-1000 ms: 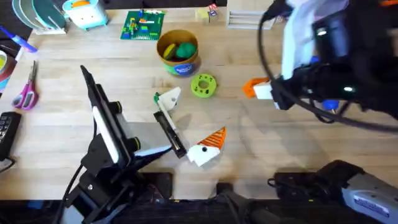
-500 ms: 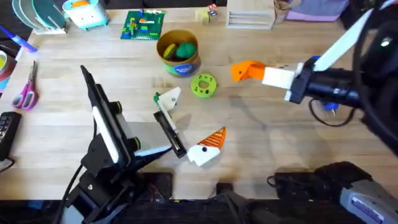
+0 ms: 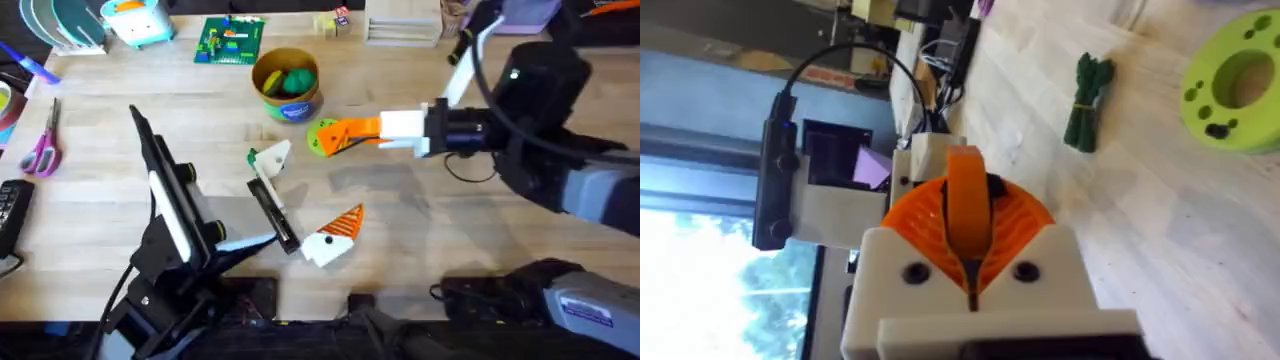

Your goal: Pick up the gripper from the table and insert it into the empty holder that is missing its gripper. Then pick up a screw, insert it into the mounting hole, and use the screwdriver to tighten it. Finally, clean up the table by picking up the vegetable and placing it into the bucket.

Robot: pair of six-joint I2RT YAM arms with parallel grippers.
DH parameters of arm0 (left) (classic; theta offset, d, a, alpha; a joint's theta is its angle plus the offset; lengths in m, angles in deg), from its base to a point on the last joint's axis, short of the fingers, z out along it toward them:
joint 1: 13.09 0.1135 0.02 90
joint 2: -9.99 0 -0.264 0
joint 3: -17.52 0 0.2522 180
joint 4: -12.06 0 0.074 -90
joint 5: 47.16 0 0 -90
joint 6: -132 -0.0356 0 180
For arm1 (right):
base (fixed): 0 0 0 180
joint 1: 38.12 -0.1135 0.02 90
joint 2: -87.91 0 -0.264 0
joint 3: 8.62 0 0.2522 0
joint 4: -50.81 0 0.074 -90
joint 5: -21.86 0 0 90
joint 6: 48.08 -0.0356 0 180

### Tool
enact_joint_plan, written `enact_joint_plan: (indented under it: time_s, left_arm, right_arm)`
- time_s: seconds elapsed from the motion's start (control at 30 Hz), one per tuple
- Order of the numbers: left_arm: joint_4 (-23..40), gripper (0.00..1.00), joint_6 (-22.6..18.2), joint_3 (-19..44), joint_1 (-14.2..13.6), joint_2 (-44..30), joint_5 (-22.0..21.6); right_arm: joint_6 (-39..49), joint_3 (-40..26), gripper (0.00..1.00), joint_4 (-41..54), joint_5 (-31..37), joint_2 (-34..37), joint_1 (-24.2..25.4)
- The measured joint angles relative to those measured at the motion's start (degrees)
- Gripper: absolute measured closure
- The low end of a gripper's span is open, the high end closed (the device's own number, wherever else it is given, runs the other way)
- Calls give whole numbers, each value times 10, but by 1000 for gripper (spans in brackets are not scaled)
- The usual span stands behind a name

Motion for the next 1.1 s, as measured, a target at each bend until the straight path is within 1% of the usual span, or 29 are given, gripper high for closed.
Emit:
enact_joint_plan:
  time_s: [0.2,0.37,0.57,0.87,1.1]
  left_arm:
    - [0,9,0,0,0,0,0]
    - [0,9,0,0,0,0,0]
    - [0,9,0,0,0,0,-7]
    - [0,9,1,0,0,0,-10]
    - [-6,9,26,0,0,0,-10]
  right_arm:
    - [-103,0,992,-104,-24,86,-42]
    - [-169,0,992,-171,-28,134,-68]
    - [-208,0,992,-189,-33,144,-81]
    - [-225,-3,992,-191,-37,144,-92]
    - [-244,-5,992,-237,-42,144,-92]
